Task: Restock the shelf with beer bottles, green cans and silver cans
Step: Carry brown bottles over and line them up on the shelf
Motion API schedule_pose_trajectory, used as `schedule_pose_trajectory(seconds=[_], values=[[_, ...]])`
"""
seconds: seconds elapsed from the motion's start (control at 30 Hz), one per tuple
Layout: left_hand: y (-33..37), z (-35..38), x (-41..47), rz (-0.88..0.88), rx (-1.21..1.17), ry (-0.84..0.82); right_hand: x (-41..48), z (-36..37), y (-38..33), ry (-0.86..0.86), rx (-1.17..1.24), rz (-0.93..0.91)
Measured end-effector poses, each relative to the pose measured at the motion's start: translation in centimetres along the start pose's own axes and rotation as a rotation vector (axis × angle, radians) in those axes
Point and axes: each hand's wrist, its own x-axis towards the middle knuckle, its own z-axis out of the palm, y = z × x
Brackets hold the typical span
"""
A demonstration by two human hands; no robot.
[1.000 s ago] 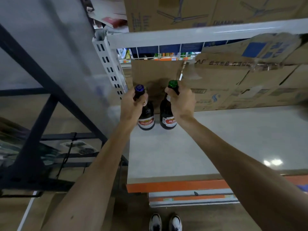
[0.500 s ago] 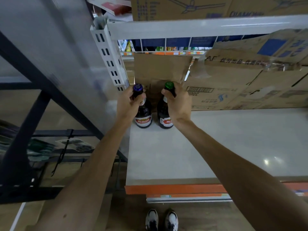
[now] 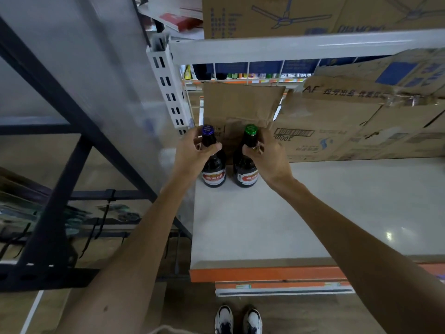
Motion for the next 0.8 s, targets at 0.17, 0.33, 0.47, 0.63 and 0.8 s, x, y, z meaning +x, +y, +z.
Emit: schedule_pose_trajectory(seconds=[0.17, 0.33, 0.47, 0.63, 0.8], values=[[-0.1, 0.1, -0.1, 0.025, 0.063, -0.01, 0.6, -0.4, 0.6, -0.042, -0.058, 0.019], [-0.3, -0.6, 0.4, -0.009, 0.103, -0.074, 0.8, 0.3, 0.3, 0.066, -0.137, 0.015], [-0.6, -0.7, 0.3, -0.013, 0.106, -0.078, 1.0, 0.0, 0.3, 0.06, -0.161, -0.012], [-0.6, -0.5, 0.2, -0.009, 0.098, -0.054, 0.9, -0.2, 0.5, 0.069, -0.142, 0.0], [-0.6, -0.2, 0.3, 0.004, 0.11, -0.022, 1.2, -0.5, 0.6, 0.044, -0.186, -0.007]])
